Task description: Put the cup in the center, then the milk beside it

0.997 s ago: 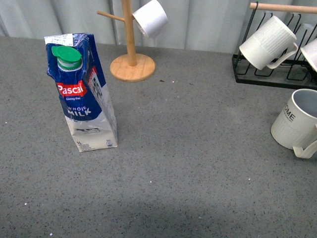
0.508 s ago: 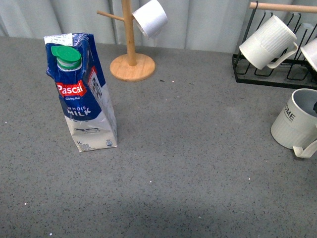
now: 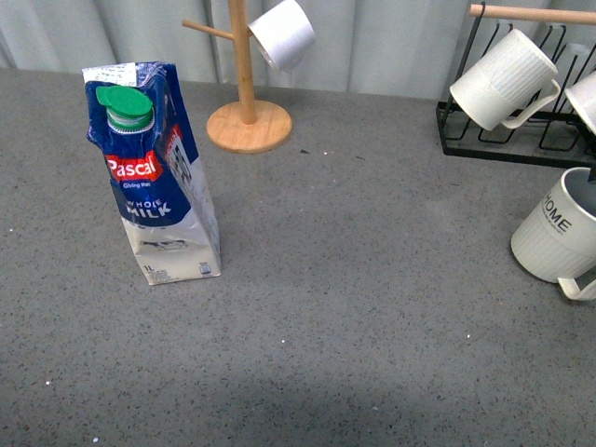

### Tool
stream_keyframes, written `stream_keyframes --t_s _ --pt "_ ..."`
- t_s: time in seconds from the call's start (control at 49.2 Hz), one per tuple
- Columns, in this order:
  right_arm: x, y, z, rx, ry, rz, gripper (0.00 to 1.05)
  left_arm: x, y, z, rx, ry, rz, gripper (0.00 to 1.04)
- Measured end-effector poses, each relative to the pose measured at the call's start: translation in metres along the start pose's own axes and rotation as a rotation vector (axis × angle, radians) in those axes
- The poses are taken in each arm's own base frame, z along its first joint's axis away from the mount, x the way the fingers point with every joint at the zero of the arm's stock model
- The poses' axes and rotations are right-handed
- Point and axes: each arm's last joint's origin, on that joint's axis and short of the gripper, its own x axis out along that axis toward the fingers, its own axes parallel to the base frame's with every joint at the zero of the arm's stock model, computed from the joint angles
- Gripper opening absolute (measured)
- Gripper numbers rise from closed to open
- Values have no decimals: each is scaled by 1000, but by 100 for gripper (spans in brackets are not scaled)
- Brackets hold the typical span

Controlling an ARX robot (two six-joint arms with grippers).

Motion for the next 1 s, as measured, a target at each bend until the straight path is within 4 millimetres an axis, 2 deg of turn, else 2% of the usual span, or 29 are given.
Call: stream_keyframes --t_s 0.163,0.366,0.447,0.529,0.671,0.834,0.997 --pt "-1 2 5 8 3 3 3 0 0 0 0 0 0 98" --pt "-4 5 9 3 18 7 2 0 0 0 0 0 0 98" --pt "-12 12 10 -14 37 49 2 0 0 0 0 0 0 98" --pt "-27 30 12 -57 66 137 2 0 0 0 0 0 0 98" --pt "-44 83 8 -155 136 275 2 0 0 0 0 0 0 98" --pt "-34 124 -4 -211 215 296 2 0 0 0 0 0 0 98" --pt "-19 139 -14 -237 273 258 2 0 0 0 0 0 0 98"
